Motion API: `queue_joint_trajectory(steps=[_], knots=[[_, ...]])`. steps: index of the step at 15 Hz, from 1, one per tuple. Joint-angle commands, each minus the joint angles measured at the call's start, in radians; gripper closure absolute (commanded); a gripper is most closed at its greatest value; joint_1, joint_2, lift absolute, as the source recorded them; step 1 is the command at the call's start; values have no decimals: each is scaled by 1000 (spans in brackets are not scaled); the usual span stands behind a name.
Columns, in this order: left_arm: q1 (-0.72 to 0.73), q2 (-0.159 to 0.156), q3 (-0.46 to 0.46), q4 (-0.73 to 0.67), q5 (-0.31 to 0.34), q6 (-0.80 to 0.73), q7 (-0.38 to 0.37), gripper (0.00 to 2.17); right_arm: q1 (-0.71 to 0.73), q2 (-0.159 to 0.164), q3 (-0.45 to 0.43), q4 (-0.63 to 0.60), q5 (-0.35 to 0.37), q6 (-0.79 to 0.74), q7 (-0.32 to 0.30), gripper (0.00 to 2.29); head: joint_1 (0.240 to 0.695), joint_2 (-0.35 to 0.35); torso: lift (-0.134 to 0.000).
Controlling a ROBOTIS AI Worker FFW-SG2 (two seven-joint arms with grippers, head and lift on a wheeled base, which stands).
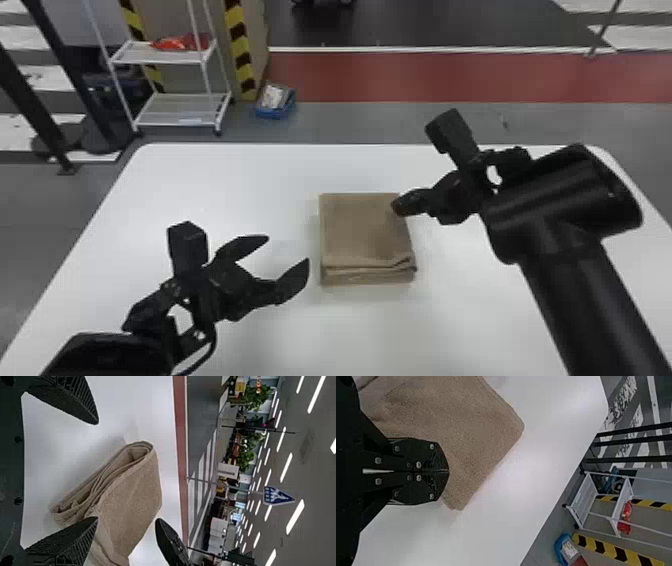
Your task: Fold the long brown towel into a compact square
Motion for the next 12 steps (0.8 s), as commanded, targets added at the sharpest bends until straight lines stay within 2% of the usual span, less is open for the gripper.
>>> queue_joint_trajectory(steps=[1,3,8,10,12], knots=[[12,2,2,-9,0,0,0,16,-36,38,12,75,26,-47,-22,2142,695,35,-120],[19,3,12,-13,1,0,-5,16,-70,71,20,166,78,-102,-41,2142,695,52,-120],[22,3,27,-16,6,-3,-11,16,-98,77,34,250,138,-120,-77,2142,695,68,-120],[16,2,27,-9,7,-6,-11,16,-87,77,3,238,113,-117,-80,2142,695,64,-120],[18,2,50,-10,27,-9,-11,16,-44,77,-54,77,-3,-56,-85,2138,695,58,-120]])
